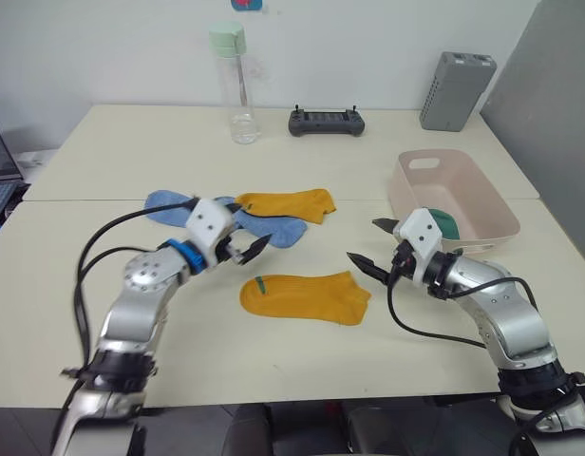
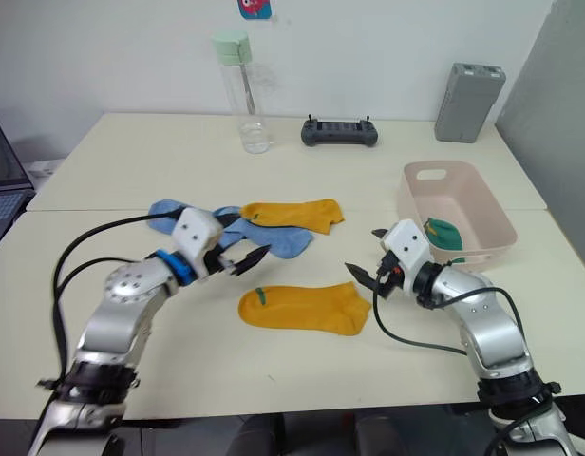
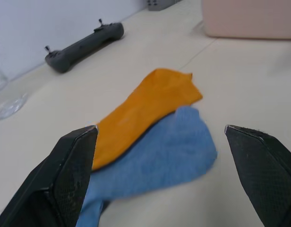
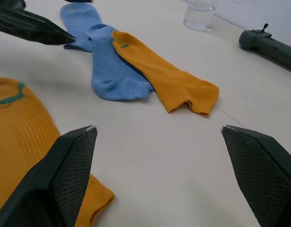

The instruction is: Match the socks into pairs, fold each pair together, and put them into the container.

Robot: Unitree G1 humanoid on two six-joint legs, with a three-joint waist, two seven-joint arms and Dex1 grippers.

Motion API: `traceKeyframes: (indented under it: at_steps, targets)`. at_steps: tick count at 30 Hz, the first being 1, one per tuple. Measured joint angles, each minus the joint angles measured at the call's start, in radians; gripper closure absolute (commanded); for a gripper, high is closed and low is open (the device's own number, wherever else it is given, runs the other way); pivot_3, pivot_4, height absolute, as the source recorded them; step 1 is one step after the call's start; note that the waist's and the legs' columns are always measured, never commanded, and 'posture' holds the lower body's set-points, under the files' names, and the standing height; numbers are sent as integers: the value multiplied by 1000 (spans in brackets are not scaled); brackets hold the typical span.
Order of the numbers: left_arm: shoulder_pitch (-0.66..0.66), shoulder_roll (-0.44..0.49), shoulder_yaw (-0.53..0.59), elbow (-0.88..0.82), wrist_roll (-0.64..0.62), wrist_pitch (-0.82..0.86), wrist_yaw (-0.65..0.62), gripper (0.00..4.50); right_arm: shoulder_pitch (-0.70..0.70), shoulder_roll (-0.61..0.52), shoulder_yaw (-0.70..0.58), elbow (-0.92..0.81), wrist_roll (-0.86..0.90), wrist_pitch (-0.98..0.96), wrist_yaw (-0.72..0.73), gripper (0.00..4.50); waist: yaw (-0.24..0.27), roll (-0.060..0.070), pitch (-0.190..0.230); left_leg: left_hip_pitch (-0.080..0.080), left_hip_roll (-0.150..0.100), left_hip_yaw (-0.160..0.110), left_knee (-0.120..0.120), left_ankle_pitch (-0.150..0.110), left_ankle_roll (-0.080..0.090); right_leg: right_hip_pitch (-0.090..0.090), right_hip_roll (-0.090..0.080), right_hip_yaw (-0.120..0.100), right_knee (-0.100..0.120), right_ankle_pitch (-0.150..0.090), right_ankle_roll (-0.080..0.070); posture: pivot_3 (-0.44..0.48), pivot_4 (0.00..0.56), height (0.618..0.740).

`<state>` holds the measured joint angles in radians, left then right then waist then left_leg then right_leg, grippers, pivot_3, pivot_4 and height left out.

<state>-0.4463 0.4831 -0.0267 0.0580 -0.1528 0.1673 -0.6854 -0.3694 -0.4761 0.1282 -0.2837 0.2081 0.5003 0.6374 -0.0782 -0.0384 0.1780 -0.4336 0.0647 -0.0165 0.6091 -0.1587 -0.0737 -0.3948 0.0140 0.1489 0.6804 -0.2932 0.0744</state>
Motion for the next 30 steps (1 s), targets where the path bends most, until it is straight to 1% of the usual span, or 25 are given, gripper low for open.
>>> traceKeyframes:
  at_steps: [3,6,9,12,13,16,19,22,25,26,27,30]
  targets:
    - [-13,-34,-9,-1,-8,1,0,14,-72,9,39,63,-42,15,-10,0,-11,0,0,0,1,0,-2,0,0,-1,1,1,0,1,-2,0,150,740]
    - [22,-37,18,-24,-47,6,-4,14,-175,55,55,210,-77,6,-31,0,-15,1,0,0,1,-1,-3,0,0,-2,2,0,1,1,-3,0,150,740]
    - [79,-25,61,-76,-90,26,-6,14,-317,126,67,421,-112,-55,-48,0,-13,1,0,0,1,-1,-2,0,0,-1,1,0,1,1,-3,0,150,740]
    - [112,-13,88,-121,-114,49,-1,14,-404,186,77,595,-131,-131,-48,0,-7,0,0,0,0,-1,-1,0,0,0,1,-1,0,1,-3,0,150,740]
    - [119,-12,93,-130,-117,52,0,14,-418,198,81,629,-139,-148,-49,0,-4,0,0,0,0,-1,-1,0,0,0,1,-1,0,1,-3,0,150,740]
    - [174,-13,113,-202,-128,84,29,14,-547,283,87,939,-174,-261,-83,0,-8,0,0,0,0,-1,-1,0,0,0,0,-1,0,2,-4,0,150,740]
    - [206,-19,109,-255,-127,96,56,14,-613,337,66,1136,-186,-329,-122,0,-7,1,0,0,0,-3,-1,0,0,0,0,-2,0,2,-4,0,150,740]
    - [218,-29,103,-298,-127,114,77,14,-643,356,48,1252,-192,-375,-141,0,-7,1,0,-1,0,-3,-1,0,0,0,0,-3,0,2,-4,0,150,740]
    - [243,-44,99,-339,-128,136,97,0,-669,366,30,1358,-197,-397,-156,566,-11,1,1,0,0,-3,-1,0,0,0,1,-3,0,2,-4,0,150,740]
    - [248,-47,96,-343,-128,139,102,0,-674,367,24,1380,-198,-404,-157,972,-12,1,1,0,0,-3,-1,0,0,0,1,-3,0,2,-4,0,150,740]
    - [250,-47,95,-344,-128,144,106,0,-680,371,11,1399,-194,-410,-155,1238,-12,1,1,0,0,-4,-1,0,0,0,1,-3,0,2,-4,0,150,740]
    - [250,-47,95,-344,-128,154,107,0,-702,384,-10,1435,-193,-427,-150,2300,-15,1,1,0,0,-4,-1,0,0,0,1,-3,0,2,-4,0,150,740]
